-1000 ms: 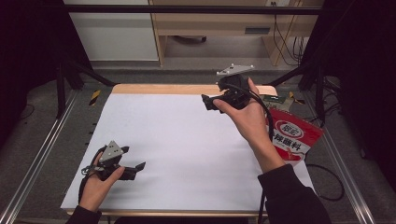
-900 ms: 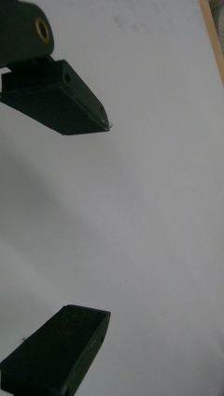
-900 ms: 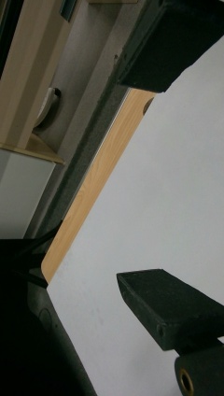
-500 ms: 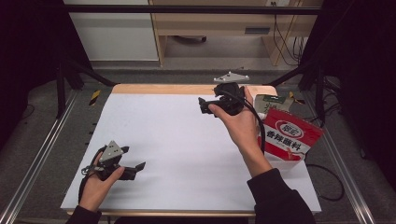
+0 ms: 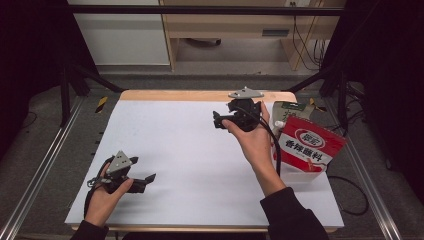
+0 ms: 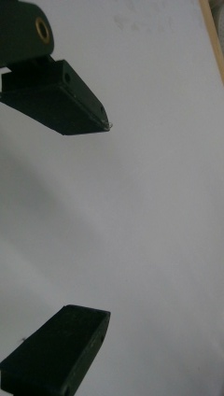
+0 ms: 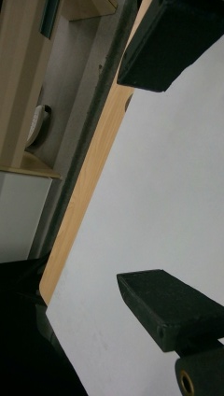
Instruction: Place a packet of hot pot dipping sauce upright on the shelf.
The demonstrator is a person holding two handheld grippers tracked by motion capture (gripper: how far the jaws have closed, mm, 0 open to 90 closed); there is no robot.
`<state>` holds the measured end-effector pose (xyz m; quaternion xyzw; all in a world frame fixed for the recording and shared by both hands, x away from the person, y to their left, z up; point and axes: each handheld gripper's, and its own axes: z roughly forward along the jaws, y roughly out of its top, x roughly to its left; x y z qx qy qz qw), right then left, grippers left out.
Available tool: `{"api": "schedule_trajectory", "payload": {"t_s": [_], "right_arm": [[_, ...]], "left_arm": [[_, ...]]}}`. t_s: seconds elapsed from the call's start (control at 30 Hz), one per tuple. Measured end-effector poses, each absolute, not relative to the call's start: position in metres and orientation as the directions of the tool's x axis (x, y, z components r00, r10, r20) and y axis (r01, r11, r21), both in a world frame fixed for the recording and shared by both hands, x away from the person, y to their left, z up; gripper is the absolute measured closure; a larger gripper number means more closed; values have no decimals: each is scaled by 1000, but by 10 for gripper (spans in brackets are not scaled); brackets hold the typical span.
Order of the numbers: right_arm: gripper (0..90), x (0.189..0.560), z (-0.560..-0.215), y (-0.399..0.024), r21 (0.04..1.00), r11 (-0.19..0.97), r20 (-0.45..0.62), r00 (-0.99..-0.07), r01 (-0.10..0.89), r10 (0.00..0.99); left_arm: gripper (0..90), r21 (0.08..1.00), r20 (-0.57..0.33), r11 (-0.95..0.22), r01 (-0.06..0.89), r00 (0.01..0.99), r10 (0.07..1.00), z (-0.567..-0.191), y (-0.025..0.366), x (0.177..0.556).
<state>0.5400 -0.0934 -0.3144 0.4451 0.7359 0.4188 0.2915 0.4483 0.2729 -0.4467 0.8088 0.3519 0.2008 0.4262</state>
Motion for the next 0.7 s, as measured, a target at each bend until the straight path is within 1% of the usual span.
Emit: {"api": "schedule_trajectory", "payload": {"t_s": [0.7], "right_arm": [[69,529,-348,-87,864,281,-83,-433,417,898]], "left_arm": [[84,830,24,-390,398,673,739,-447,273,448]]}}
